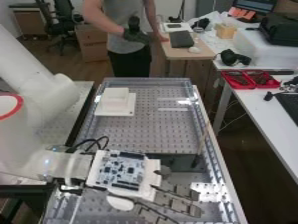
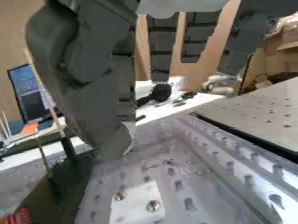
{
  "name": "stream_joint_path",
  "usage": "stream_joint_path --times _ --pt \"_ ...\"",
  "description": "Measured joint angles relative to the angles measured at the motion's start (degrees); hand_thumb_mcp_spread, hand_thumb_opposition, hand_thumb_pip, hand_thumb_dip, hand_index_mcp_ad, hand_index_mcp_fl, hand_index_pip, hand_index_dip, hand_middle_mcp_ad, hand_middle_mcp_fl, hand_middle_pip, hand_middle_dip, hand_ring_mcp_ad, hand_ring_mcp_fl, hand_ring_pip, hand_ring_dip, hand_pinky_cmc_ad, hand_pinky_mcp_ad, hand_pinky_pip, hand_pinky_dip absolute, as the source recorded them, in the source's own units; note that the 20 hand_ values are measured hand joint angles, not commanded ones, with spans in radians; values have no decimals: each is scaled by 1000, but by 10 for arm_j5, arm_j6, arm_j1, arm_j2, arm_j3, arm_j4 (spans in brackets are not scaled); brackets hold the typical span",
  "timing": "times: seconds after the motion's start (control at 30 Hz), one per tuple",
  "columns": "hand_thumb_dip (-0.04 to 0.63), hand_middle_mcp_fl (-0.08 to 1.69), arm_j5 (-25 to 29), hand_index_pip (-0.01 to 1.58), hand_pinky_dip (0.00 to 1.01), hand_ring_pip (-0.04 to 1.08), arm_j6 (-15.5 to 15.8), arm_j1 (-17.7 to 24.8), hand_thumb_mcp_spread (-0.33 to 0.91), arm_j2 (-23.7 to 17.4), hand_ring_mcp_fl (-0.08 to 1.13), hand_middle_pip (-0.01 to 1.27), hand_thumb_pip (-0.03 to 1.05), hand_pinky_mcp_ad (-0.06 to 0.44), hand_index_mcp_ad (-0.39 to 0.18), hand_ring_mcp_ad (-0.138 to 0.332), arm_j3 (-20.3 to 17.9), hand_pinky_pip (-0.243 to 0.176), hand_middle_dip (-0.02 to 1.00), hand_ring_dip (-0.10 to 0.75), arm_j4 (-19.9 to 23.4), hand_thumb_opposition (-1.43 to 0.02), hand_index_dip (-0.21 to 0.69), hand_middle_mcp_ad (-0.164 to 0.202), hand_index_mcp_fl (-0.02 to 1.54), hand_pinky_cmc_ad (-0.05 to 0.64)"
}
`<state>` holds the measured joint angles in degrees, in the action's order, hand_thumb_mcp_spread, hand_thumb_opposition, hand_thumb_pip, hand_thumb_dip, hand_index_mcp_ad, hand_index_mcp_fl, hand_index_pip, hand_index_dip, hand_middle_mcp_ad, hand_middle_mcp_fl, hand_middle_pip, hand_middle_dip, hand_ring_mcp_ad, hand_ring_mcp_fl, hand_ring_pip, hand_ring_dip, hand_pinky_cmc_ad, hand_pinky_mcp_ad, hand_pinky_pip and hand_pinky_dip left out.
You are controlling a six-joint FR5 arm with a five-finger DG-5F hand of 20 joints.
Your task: Grab the paper clip and place it in the clear container
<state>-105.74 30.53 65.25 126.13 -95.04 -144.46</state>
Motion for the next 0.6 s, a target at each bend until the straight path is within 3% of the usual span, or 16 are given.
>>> stream_joint_path --times 0.3,0.6 --pt "300 215 16 1309 195 103 -56 15 456 -64 14 136 646 265 -159 99 -62 33 206 126 86 -1019 45 56 686 323" --pt "300 215 16 1311 195 101 -102 74 459 -137 30 136 646 265 -159 99 -124 33 206 126 176 -1031 47 61 689 326"
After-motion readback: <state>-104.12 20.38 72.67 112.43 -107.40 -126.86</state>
